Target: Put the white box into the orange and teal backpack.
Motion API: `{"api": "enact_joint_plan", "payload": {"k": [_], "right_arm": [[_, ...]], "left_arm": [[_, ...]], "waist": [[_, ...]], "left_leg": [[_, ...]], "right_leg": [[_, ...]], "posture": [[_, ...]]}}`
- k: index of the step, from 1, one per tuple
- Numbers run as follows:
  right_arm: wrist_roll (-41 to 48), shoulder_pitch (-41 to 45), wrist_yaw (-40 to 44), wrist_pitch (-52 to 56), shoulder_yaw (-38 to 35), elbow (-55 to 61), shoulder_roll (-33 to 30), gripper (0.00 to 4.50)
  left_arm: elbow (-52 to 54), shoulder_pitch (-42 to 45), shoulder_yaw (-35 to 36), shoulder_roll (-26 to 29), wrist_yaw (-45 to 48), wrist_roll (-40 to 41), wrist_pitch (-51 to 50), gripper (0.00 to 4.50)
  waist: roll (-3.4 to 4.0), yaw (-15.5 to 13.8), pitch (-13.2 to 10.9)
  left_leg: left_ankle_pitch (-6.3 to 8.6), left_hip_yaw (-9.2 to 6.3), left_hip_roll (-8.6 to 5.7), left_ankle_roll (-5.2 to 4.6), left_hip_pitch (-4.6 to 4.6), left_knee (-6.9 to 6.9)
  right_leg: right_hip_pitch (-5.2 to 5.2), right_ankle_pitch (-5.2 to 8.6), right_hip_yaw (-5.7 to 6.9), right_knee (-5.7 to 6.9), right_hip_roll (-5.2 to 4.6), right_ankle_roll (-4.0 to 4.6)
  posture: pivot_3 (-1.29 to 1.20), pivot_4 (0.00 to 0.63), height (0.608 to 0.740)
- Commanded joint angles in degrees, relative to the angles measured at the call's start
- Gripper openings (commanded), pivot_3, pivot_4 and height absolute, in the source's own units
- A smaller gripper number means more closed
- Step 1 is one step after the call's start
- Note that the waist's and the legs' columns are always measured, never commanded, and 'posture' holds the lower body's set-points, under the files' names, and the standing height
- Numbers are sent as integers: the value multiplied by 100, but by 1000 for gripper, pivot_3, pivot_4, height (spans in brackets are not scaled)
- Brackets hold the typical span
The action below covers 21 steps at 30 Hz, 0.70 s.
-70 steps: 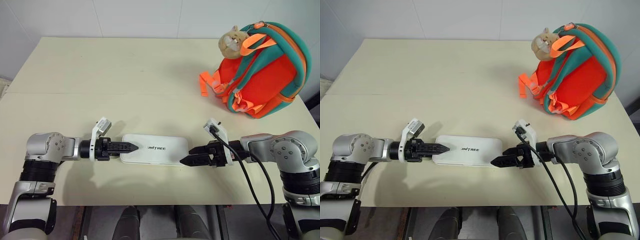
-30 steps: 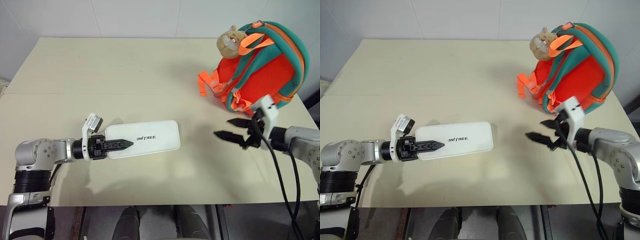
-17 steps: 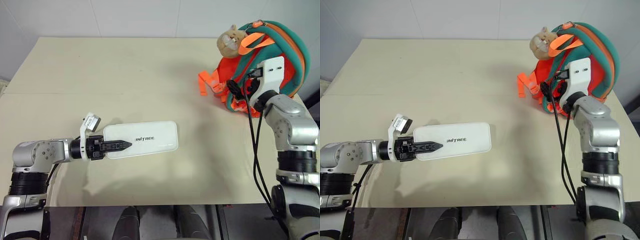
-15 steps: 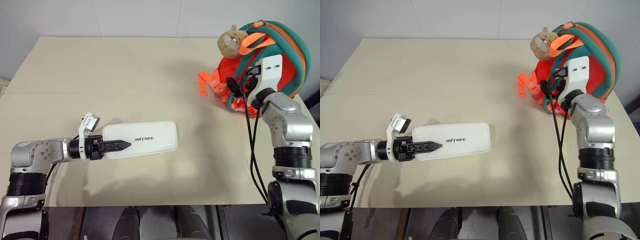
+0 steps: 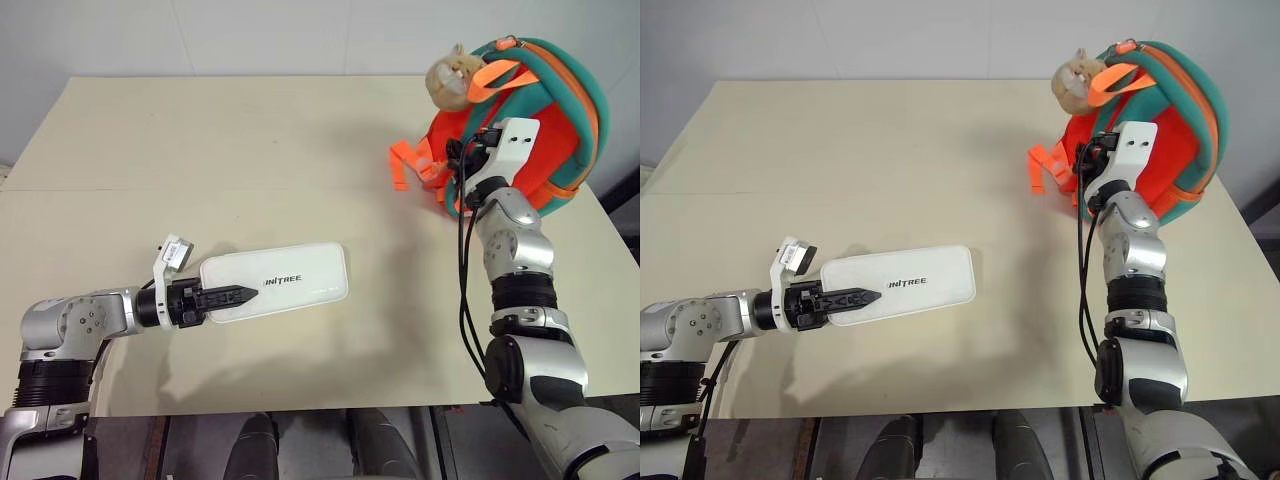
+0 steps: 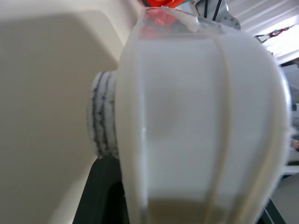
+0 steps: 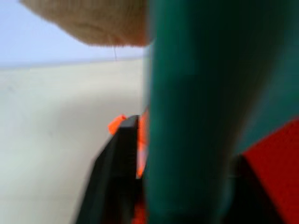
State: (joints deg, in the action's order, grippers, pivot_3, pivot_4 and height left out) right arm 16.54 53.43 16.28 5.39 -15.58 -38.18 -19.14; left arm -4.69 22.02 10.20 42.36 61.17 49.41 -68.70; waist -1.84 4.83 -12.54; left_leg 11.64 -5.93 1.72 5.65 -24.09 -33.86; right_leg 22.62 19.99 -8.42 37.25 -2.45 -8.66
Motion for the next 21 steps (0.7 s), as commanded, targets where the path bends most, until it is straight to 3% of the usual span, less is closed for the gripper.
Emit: {"api": "enact_joint_plan", "payload": {"k": [1,6,9,12,15,21], "right_arm": [[249,130,492,-212,-42,178,70,165],[937,15,1468,738,87,980,127,49],[1802,-240,2260,2138,310,2089,16,49],[3297,-445,2844,4055,465,3423,-178,49],[4845,-448,2906,5484,330,4260,-331,49],[6582,-768,2611,6797,244,4942,-897,49]], "left_arm": [[181,-98,-77,188,227,100,-87,1320],[6,-122,322,180,93,208,-37,1320],[-152,-224,741,454,188,270,-38,1320],[-252,-433,1228,733,146,339,-144,1320],[-208,-511,1801,843,-83,515,-329,1320],[-46,-689,2373,852,-468,603,-428,1320]], "waist": [[1,21,-1],[4,103,-2],[4,142,-2],[6,171,-4],[13,165,-8],[10,32,-6]], "left_leg": [[0,-1,0,0,0,0],[-4,-3,1,4,4,1],[-7,-9,4,6,3,1],[-7,-15,8,6,4,6],[-7,-15,10,5,2,14],[-7,-25,6,5,0,9]], "right_leg": [[0,0,1,2,0,0],[2,0,0,14,3,0],[7,0,3,23,7,1],[8,4,5,25,10,6],[15,8,5,25,9,13],[12,10,15,17,2,17]], "posture": [[0,150,740],[0,150,740],[0,150,740],[0,150,740],[0,150,740],[0,150,740]]}}
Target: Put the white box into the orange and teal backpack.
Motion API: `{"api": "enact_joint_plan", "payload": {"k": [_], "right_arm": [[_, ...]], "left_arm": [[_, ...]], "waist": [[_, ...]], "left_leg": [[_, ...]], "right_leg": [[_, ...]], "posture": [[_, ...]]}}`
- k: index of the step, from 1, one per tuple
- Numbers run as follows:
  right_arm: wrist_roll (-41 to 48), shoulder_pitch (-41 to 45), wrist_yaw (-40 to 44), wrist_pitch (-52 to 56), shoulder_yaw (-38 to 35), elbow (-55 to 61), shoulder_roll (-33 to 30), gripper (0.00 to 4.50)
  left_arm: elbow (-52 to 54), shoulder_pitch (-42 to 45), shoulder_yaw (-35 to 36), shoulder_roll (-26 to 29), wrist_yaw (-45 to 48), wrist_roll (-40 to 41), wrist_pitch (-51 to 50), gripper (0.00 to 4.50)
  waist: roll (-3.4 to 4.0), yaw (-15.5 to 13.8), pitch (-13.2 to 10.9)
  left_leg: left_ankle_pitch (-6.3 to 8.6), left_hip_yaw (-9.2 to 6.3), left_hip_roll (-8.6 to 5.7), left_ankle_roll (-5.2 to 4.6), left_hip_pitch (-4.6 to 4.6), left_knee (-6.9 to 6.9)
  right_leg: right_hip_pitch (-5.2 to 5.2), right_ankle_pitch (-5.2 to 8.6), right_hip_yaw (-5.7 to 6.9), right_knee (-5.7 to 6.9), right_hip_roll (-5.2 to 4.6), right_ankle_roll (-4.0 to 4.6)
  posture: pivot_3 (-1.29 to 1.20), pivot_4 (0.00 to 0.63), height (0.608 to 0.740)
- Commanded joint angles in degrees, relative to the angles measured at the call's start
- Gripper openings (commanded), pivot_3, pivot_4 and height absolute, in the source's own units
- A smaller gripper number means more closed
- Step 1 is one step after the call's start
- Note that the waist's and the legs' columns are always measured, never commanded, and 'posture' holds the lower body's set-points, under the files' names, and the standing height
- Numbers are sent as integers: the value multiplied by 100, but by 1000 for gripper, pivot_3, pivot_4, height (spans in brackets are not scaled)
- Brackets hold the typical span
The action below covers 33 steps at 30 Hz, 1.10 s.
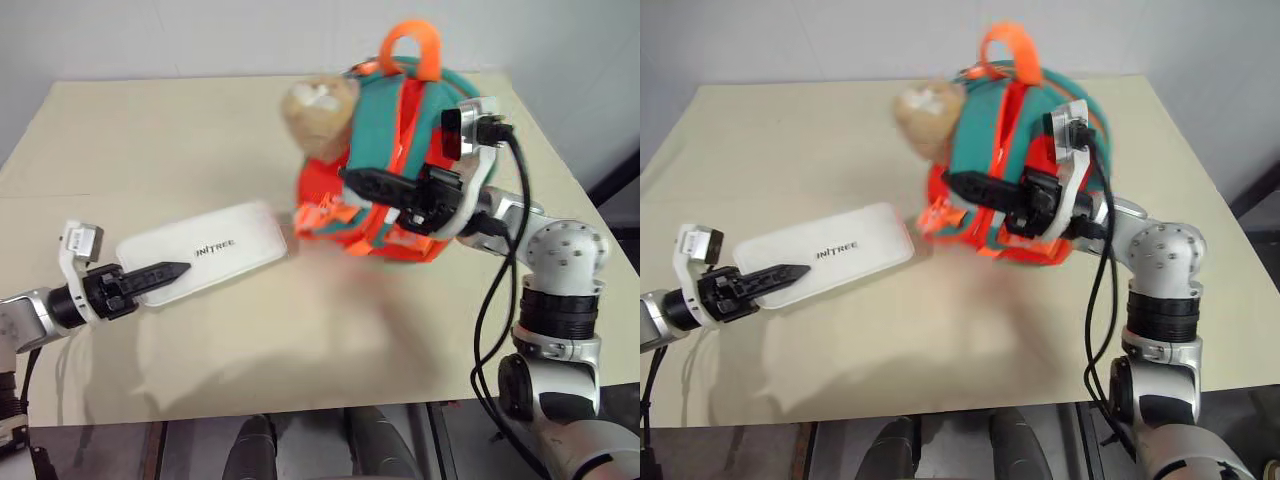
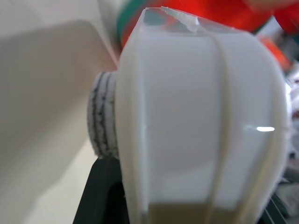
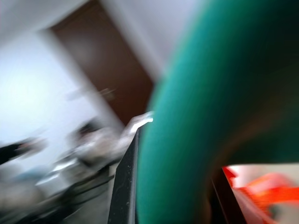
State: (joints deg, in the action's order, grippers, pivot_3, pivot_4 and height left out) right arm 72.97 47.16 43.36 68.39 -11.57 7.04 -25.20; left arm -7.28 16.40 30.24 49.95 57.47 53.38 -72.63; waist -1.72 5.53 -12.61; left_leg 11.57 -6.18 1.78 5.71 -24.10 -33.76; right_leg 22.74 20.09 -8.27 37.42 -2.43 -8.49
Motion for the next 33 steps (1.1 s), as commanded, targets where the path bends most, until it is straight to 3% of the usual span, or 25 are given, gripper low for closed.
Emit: {"api": "enact_joint_plan", "payload": {"k": [1,5,10,17,26,33], "right_arm": [[1205,-269,-151,634,-128,553,-436,49],[1581,-815,-291,850,-7,841,-902,49],[763,-1370,263,686,368,1082,-1436,49],[363,-1365,548,403,643,1012,-1368,49],[-7,-1417,720,177,915,958,-1226,49],[-51,-1545,703,131,899,1088,-1173,49]], "left_arm": [[248,-187,434,98,-132,222,-37,1320],[356,-316,676,59,-268,332,-22,1320],[639,-442,923,-47,-272,604,35,1320],[1028,-272,1342,-214,-468,1523,-91,1320],[1338,71,971,-166,-544,1711,315,1320],[989,819,-167,-276,-186,936,1226,1320]], "waist": [[-2,-67,1],[-6,-166,2],[-10,-223,4],[-12,-223,5],[-13,-220,6],[-13,-253,6]], "left_leg": [[0,0,0,0,0,0],[1,-3,-2,-1,-6,2],[1,-1,-2,0,-6,4],[1,3,0,0,-5,2],[2,3,0,1,-5,3],[2,3,-1,1,-6,3]], "right_leg": [[-1,0,0,-3,-1,0],[-1,3,7,-12,-3,5],[-1,3,7,-20,-2,5],[-1,2,6,-20,0,5],[-5,1,7,-29,0,3],[-8,1,8,-33,1,2]], "posture": [[0,150,740],[0,150,740],[0,150,740],[0,150,740],[0,150,740],[0,150,740]]}}
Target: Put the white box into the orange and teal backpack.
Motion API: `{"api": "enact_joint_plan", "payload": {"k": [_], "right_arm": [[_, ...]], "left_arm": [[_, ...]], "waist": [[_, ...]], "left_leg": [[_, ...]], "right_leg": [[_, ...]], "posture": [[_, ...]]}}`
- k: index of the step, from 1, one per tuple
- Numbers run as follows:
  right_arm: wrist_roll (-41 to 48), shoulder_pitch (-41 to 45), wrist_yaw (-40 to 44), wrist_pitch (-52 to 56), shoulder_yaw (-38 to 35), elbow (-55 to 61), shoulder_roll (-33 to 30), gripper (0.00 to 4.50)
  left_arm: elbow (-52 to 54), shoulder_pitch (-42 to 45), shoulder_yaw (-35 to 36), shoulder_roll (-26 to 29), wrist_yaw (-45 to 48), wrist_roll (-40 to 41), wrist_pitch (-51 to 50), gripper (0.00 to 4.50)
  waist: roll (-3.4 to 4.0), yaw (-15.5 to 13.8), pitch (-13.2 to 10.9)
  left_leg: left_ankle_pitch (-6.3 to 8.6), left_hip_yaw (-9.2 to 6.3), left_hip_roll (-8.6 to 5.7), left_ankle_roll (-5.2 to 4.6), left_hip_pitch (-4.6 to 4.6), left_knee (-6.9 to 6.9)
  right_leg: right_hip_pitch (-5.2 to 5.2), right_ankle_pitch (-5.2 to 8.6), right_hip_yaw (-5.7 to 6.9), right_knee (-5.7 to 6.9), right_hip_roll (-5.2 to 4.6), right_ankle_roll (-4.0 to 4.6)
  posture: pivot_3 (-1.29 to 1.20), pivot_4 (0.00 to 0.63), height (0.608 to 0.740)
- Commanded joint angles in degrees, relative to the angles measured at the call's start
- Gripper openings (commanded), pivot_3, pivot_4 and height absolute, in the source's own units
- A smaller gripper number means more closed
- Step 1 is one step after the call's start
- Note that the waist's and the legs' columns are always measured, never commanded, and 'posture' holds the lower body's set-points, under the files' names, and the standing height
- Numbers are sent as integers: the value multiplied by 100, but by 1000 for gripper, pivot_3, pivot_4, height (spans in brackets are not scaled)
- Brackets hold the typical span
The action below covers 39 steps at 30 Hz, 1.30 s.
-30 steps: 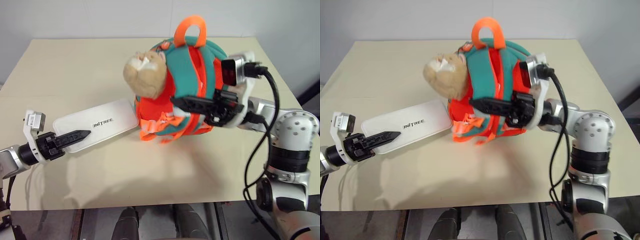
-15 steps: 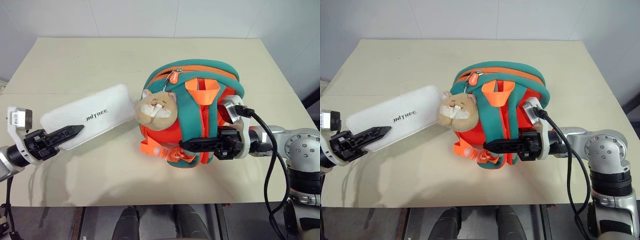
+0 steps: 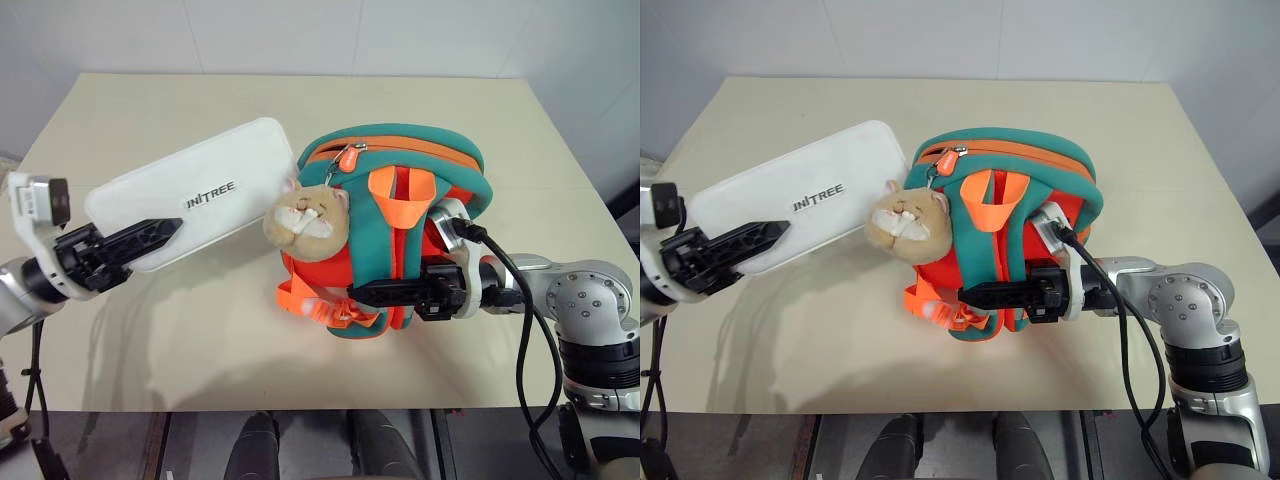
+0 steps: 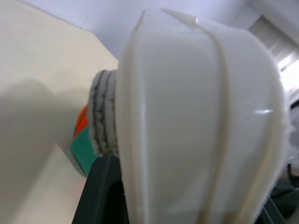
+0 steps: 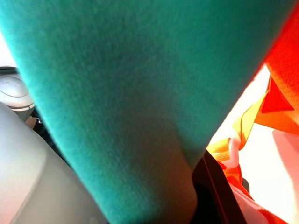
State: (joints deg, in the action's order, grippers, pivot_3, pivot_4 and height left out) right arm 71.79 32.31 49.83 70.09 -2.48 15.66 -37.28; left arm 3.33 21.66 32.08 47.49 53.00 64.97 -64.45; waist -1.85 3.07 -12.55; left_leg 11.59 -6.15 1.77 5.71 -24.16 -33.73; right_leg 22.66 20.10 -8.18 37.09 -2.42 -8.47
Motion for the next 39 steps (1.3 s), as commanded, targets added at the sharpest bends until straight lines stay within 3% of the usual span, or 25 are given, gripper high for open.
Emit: {"api": "enact_joint_plan", "payload": {"k": [1,5,20,32,39], "right_arm": [[71,-73,39,-48,-14,242,42,49],[99,-177,-40,-88,-61,345,59,49],[202,-396,-293,-234,-117,574,114,49],[156,-402,-242,-290,-48,571,115,49],[135,-422,-219,-298,-13,573,130,49]], "left_arm": [[-116,350,-460,-36,319,-298,483,1320],[-306,649,-925,-212,490,-885,1248,1320],[-1810,1623,-2376,-26,2090,-3287,4258,1320],[-2538,2941,-2933,212,3784,-3465,4136,1320],[-2684,3409,-3674,378,3950,-3381,4187,1320]], "waist": [[0,-8,0],[0,-14,0],[-2,-78,1],[-2,-116,1],[-1,-67,1]], "left_leg": [[0,0,0,0,0,0],[2,0,-1,-3,0,1],[2,-2,-1,-3,0,-10],[3,-5,0,-5,-3,-7],[3,-7,1,-6,-5,-7]], "right_leg": [[-1,-1,0,-2,0,-1],[-7,-3,0,-12,-1,-4],[-15,-6,2,-11,1,-10],[-12,-5,5,-8,4,-10],[-9,-4,5,-5,5,-11]], "posture": [[0,150,740],[0,150,740],[0,150,740],[0,150,740],[0,150,740]]}}
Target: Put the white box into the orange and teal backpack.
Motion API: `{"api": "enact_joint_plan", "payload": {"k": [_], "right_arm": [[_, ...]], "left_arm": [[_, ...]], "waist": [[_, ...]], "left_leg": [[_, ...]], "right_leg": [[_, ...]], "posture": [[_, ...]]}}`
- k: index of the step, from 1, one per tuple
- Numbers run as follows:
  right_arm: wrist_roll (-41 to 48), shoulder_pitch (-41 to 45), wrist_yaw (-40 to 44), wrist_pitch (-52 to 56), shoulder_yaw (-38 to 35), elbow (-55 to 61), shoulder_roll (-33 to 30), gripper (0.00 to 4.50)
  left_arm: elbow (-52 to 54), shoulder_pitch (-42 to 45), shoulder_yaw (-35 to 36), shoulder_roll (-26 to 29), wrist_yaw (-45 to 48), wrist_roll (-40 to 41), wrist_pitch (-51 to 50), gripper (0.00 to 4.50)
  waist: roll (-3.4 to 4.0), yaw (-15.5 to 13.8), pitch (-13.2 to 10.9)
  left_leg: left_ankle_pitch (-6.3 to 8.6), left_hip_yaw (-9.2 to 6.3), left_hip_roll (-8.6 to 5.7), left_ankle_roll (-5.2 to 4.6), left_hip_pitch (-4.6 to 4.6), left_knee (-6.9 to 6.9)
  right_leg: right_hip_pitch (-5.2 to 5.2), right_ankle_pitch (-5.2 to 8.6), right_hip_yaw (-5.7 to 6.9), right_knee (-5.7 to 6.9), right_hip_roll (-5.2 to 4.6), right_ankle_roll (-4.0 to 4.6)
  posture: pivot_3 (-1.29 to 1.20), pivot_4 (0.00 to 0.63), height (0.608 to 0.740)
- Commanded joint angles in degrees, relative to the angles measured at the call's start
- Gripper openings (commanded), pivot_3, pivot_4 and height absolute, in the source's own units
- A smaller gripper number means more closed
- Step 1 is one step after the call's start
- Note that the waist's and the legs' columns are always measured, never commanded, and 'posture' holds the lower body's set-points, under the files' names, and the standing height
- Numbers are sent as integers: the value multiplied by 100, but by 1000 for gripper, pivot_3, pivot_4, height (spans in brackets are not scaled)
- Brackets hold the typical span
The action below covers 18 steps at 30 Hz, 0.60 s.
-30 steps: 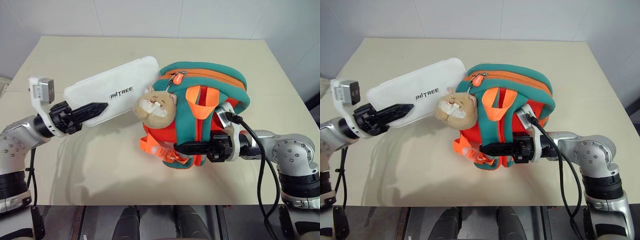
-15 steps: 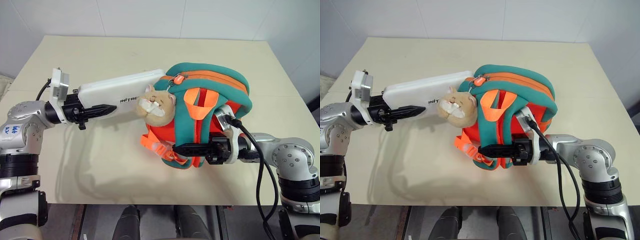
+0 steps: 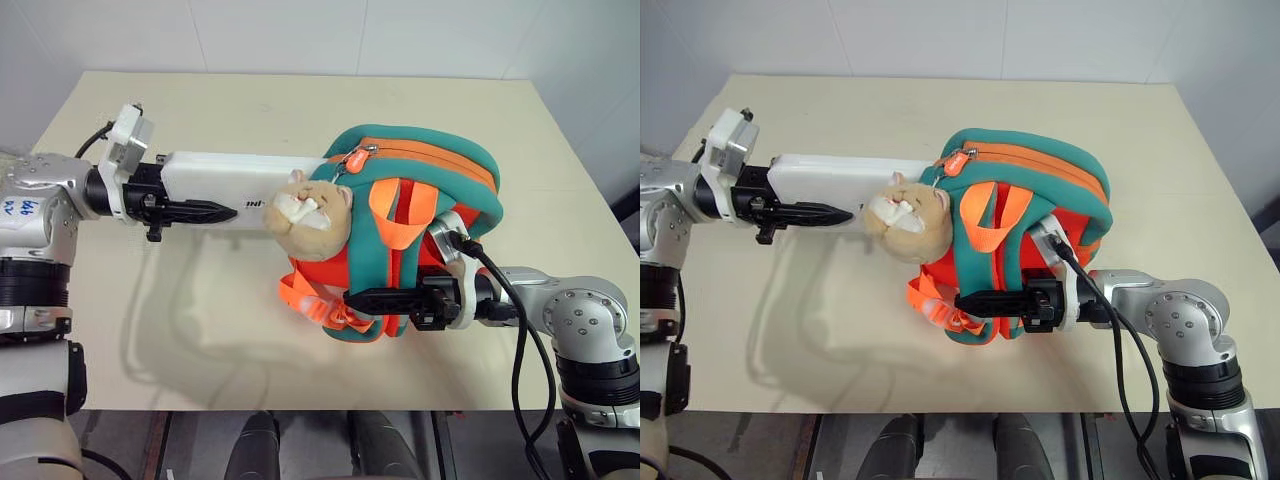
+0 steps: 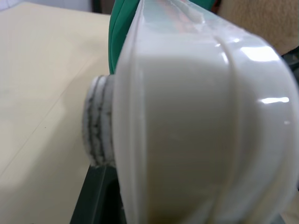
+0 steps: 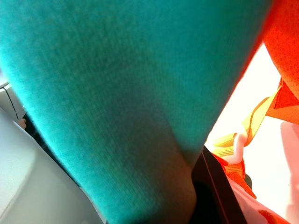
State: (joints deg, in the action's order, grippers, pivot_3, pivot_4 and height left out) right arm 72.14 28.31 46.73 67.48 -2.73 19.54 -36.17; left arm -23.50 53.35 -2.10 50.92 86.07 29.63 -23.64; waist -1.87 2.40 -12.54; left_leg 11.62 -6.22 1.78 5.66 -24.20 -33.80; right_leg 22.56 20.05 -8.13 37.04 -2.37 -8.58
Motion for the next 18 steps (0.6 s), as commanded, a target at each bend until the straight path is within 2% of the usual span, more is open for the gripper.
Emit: {"api": "enact_joint_plan", "payload": {"k": [1,10,15,18], "right_arm": [[91,-20,98,-41,26,181,28,49],[27,-26,129,-76,79,207,87,49],[-19,-27,132,-120,80,231,113,49],[-37,-22,75,-175,103,248,166,49]], "left_arm": [[-55,335,-409,-10,643,146,151,1320],[-1255,1533,-1474,-1166,585,-846,837,1320],[-1904,2016,-1552,-2121,317,-1225,1005,1320],[-1990,2121,-1413,-2764,322,-1141,942,1320]], "waist": [[0,2,0],[0,-51,0],[0,-35,0],[0,-57,0]], "left_leg": [[0,0,0,0,0,0],[0,-2,-2,0,-1,-11],[0,-2,-1,-1,-1,-11],[0,-4,-2,-2,-3,-12]], "right_leg": [[0,0,0,1,0,0],[-3,0,1,5,4,-1],[-3,0,0,6,5,-1],[-3,1,1,6,5,-3]], "posture": [[0,150,740],[0,150,740],[0,150,740],[0,150,740]]}}
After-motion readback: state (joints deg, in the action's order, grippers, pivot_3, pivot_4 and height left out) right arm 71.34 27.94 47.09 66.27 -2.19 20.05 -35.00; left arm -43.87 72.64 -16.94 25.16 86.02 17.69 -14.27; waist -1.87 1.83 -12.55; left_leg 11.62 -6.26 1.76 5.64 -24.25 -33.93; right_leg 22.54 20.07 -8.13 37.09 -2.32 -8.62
